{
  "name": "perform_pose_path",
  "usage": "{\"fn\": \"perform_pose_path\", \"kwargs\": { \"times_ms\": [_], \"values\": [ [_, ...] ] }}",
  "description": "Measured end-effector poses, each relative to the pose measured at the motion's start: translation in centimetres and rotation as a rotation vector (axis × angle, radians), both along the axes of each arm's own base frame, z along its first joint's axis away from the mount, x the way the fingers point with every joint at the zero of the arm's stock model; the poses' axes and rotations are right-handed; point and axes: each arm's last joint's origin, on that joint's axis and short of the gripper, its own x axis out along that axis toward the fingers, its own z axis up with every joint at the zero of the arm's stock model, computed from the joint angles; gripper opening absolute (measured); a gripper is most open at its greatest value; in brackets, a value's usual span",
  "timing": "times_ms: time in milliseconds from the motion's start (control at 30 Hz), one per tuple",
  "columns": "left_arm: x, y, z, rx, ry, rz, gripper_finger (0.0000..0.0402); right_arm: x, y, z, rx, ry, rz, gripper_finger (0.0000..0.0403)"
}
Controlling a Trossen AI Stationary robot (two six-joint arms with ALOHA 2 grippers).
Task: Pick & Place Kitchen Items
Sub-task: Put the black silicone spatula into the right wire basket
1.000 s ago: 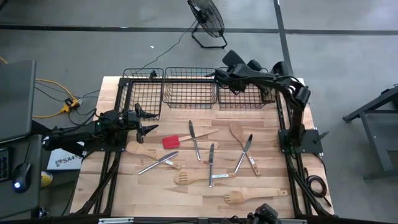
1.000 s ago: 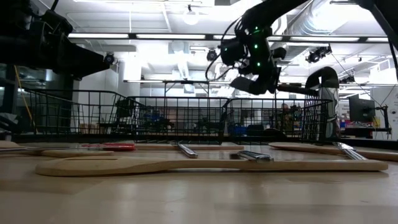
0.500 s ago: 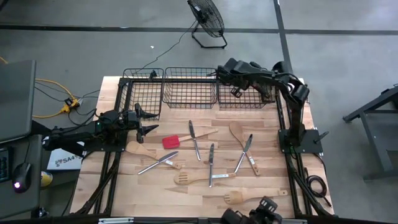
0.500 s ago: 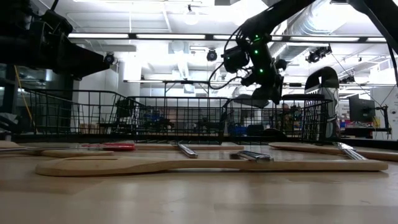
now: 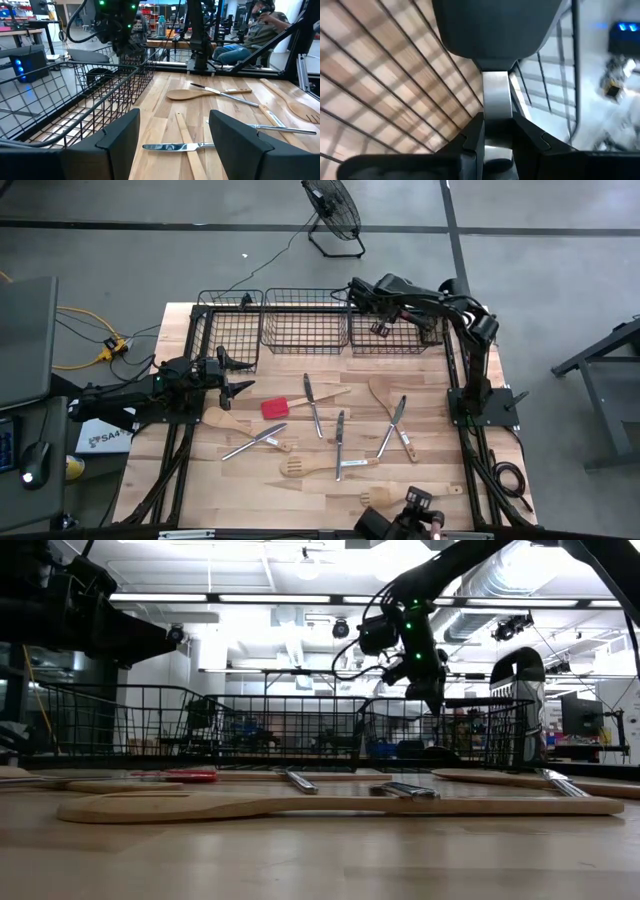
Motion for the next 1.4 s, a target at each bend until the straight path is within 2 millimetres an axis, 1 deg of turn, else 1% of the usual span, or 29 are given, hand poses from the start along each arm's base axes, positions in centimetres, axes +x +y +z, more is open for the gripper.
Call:
{"fn": "perform_pose_path", "kwargs": {
  "times_ms": [100, 333, 500, 967, 1400],
  "values": [
    [0.00, 0.00, 0.00, 0.000, 0.000, 0.000, 0.0235, 0.00, 0.02, -0.02, 0.027, 0.017, 0.041, 0.0064],
    [0.00, 0.00, -0.01, 0.000, 0.000, 0.000, 0.0235, -0.12, 0.20, -0.05, 0.056, 0.022, 0.040, 0.0064],
    [0.00, 0.00, -0.01, 0.000, 0.000, 0.000, 0.0235, -0.05, 0.30, -0.16, 0.105, -0.038, 0.014, 0.0064],
    [0.00, 0.00, -0.01, 0.000, 0.000, 0.000, 0.0235, -0.22, 0.67, -0.27, 0.201, -0.080, -0.014, 0.0065],
    [0.00, 0.00, -0.01, 0.000, 0.000, 0.000, 0.0235, -0.27, 0.67, -0.31, 0.247, -0.109, -0.016, 0.0069]
  ]
}}
